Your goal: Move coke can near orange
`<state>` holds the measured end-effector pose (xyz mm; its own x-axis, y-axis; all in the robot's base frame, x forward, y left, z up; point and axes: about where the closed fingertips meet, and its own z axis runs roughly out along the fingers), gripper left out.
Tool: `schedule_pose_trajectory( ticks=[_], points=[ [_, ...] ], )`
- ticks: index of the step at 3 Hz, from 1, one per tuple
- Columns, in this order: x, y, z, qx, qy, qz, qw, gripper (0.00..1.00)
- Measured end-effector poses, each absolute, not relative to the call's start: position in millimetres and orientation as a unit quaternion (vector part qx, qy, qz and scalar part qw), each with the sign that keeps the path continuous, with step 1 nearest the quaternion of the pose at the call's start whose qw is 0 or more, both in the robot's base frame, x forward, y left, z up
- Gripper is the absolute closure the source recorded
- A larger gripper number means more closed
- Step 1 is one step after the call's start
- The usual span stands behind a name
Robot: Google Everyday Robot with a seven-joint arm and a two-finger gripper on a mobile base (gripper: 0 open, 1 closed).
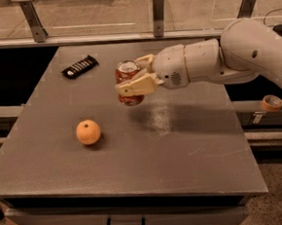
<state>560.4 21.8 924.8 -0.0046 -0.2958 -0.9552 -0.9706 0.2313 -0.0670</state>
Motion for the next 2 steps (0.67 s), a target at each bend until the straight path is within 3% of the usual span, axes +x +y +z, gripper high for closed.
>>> schedule_pose_trajectory(
  ticks=[1, 2],
  points=[
    [539, 52, 916, -0.527, 0.601, 0.376, 0.469, 0.85],
    [530, 68, 906, -0.534, 0.595, 0.392, 0.455, 0.61]
  ],
)
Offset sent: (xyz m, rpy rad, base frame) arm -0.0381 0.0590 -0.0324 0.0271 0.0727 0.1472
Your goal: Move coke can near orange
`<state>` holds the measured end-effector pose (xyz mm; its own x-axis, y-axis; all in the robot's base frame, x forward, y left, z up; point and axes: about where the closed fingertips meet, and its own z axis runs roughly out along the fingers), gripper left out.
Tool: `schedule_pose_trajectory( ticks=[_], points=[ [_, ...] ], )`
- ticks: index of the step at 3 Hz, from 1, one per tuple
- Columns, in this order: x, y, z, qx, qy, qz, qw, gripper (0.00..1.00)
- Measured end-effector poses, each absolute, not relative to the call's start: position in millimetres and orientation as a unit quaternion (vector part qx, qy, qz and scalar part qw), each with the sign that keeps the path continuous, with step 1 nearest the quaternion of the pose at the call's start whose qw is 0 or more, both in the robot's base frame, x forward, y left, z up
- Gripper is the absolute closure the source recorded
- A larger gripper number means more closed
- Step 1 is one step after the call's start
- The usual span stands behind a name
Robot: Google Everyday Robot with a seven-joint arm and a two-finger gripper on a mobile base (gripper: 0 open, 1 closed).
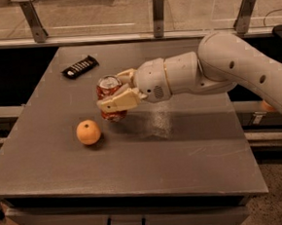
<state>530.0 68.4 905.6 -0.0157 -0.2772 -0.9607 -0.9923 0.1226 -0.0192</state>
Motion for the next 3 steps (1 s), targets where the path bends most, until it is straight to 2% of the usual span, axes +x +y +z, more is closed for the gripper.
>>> schedule_pose_trajectory(
  ticks=[2, 3],
  points=[
    [525, 72, 887, -0.535, 0.595, 0.400, 0.446, 0.14],
    [523, 72, 883, -0.533, 0.596, 0.404, 0.444, 0.00]
  ],
)
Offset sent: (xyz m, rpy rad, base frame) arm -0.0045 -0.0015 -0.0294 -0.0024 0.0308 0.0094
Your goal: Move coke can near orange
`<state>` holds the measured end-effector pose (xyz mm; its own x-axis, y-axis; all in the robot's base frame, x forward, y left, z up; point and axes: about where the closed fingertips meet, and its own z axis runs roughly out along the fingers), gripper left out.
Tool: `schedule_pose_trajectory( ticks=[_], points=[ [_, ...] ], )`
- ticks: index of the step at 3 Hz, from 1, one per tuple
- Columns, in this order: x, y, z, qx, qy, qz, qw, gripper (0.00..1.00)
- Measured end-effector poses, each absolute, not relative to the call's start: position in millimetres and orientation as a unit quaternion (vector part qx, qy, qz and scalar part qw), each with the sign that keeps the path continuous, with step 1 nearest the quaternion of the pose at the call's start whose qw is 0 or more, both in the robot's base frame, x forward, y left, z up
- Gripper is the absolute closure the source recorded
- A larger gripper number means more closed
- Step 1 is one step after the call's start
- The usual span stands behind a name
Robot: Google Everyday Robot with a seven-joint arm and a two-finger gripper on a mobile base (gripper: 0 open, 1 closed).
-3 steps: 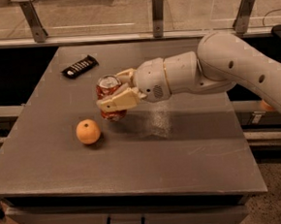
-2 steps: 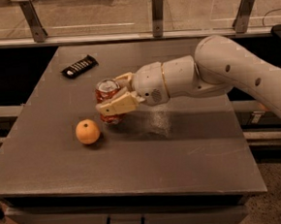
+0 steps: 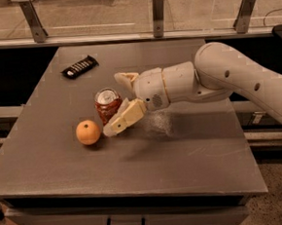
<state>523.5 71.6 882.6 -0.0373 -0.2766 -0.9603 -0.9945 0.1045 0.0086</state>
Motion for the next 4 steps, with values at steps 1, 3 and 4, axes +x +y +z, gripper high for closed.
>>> schedule_pose_trajectory(
  ticks=[1, 3, 4],
  points=[
    [524, 70, 885, -0.532, 0.597, 0.402, 0.446, 0.00],
    [562, -24, 1008, -0.529, 0.602, 0.222, 0.555, 0.00],
    [569, -86, 1106, -0.529, 0.586, 0.081, 0.609, 0.00]
  ],
)
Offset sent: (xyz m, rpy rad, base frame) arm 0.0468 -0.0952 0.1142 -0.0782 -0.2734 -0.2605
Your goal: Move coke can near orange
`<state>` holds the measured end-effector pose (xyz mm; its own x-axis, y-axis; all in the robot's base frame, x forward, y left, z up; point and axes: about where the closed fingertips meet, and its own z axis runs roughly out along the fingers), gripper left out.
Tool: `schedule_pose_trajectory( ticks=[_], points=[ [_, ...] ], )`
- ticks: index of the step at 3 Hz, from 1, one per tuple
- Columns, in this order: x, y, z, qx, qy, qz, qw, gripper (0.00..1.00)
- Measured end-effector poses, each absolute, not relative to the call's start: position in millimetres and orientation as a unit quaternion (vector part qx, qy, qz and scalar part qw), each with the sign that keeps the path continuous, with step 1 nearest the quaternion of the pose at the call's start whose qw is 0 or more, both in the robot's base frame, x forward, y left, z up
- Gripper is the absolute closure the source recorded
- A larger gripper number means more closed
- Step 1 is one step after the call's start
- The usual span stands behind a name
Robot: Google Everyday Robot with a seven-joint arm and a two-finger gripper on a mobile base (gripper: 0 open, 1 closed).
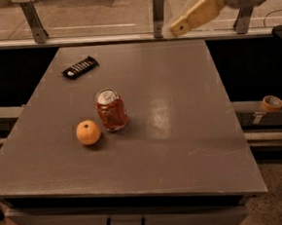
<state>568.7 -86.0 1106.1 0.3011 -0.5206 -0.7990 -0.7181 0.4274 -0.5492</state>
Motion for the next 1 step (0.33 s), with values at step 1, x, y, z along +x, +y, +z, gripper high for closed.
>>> schedule_pose_trajectory(
  ticks=[1],
  points=[
    [568.4, -95.6, 1126.9, -0.526, 0.579, 0.062, 0.620, 0.00]
  ],
)
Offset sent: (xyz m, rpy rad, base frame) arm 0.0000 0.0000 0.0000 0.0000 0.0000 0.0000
